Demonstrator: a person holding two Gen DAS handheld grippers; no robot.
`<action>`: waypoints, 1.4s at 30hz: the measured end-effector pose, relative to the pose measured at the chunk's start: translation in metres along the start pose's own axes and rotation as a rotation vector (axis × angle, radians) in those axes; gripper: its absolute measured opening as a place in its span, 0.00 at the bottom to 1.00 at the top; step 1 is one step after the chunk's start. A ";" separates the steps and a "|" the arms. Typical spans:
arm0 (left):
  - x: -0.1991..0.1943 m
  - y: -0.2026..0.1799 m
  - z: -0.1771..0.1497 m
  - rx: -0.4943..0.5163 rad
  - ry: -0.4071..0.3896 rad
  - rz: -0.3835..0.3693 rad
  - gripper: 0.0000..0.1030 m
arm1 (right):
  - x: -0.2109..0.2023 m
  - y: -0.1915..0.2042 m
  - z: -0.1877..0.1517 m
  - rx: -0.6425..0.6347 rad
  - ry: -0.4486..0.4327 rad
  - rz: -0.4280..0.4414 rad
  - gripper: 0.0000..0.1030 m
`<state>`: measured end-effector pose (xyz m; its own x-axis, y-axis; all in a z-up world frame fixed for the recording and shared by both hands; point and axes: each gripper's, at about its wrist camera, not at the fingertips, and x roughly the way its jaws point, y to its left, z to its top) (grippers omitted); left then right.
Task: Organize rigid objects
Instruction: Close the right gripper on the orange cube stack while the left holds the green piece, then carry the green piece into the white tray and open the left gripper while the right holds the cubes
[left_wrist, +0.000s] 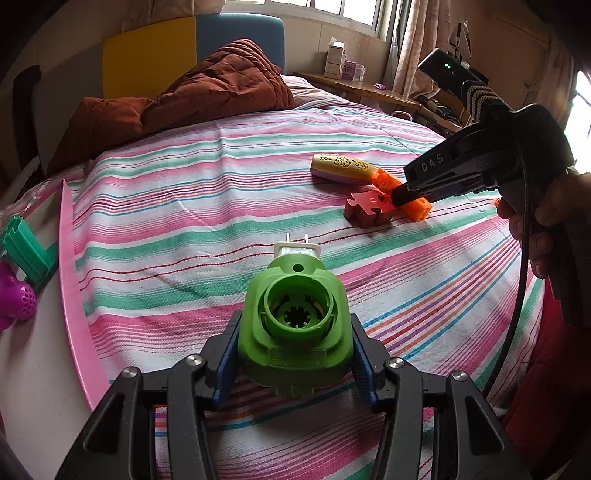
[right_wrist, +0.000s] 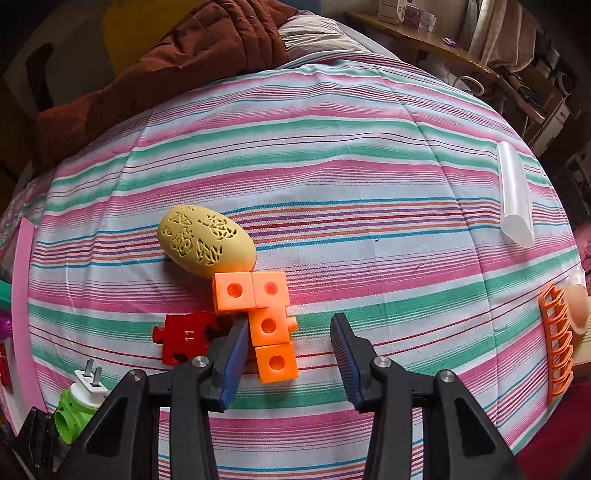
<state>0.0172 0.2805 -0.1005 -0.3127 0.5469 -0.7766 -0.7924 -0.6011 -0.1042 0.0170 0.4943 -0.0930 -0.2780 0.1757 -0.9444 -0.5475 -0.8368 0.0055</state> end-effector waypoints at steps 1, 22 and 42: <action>0.000 0.000 0.000 0.000 -0.001 0.001 0.52 | 0.001 0.001 0.000 -0.013 0.001 -0.026 0.23; -0.016 0.009 0.005 -0.097 0.019 -0.048 0.51 | 0.009 0.002 -0.004 -0.056 -0.019 -0.072 0.24; -0.122 0.090 -0.008 -0.273 -0.115 0.093 0.51 | 0.013 0.012 -0.002 -0.110 -0.038 -0.122 0.23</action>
<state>-0.0121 0.1549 -0.0197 -0.4472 0.5352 -0.7166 -0.5921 -0.7777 -0.2112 0.0090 0.4855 -0.1056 -0.2453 0.2973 -0.9227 -0.4898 -0.8594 -0.1466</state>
